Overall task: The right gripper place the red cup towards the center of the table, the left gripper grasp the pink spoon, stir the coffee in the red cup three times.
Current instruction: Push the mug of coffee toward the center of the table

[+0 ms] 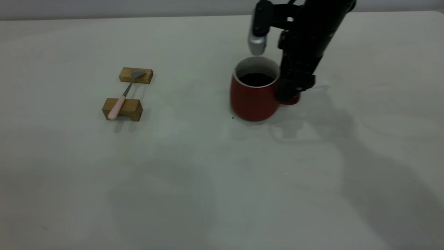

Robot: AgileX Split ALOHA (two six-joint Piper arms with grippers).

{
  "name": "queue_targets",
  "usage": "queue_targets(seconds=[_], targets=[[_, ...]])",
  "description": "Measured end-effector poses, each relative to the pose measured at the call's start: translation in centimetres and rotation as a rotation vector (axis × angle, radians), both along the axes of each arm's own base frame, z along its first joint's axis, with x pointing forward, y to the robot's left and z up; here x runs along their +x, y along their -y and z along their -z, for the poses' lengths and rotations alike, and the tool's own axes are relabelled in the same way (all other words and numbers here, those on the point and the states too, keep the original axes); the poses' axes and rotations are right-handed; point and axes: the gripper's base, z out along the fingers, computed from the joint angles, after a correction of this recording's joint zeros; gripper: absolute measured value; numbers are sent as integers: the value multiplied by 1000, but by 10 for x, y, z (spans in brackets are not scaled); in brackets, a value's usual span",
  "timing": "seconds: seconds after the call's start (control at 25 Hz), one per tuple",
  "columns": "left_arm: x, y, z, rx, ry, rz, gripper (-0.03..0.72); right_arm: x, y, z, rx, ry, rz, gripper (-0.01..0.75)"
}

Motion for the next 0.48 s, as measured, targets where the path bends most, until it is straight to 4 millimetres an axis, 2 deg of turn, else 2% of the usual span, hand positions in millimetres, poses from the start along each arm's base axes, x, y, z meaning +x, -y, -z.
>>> queue_targets(seconds=[0.28, 0.48], targets=[[0, 0, 0, 1, 0, 1, 432, -7, -23, -2, 53, 7, 14, 595], [0, 0, 0, 1, 0, 1, 432, -9, -25, -4, 79, -33, 103, 602]])
